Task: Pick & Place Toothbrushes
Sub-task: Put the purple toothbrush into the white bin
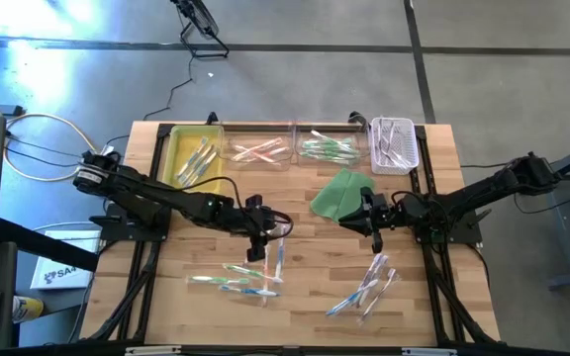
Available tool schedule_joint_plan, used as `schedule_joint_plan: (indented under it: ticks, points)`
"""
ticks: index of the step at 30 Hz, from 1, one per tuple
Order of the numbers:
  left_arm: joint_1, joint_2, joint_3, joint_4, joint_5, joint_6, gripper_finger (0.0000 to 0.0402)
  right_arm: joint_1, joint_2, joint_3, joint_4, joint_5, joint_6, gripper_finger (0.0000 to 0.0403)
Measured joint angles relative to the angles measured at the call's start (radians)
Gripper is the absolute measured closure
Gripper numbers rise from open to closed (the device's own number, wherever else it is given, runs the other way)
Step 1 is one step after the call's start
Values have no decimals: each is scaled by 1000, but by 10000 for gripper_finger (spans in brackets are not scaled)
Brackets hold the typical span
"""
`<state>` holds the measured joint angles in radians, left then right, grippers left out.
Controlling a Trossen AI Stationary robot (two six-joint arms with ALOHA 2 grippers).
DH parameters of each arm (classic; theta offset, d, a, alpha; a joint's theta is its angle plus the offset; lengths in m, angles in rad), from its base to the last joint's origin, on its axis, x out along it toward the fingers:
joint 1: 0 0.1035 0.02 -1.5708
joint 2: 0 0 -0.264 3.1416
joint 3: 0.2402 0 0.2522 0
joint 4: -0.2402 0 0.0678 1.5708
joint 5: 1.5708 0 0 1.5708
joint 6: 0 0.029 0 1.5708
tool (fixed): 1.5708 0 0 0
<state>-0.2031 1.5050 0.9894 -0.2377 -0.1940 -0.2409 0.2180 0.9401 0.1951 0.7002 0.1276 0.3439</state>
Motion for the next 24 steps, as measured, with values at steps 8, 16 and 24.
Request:
schedule_joint_plan:
  ticks: [8, 16, 24]
  points:
    - [0, 5, -1, -5, 0, 3, 231, 0, 0, 0, 0, 0, 0, 361]
    - [0, 5, -1, 2, -1, 3, 231, 0, 0, 0, 0, 0, 0, 361]
    - [0, 5, -1, 3, -1, 4, 231, 0, 0, 0, 0, 0, 0, 361]
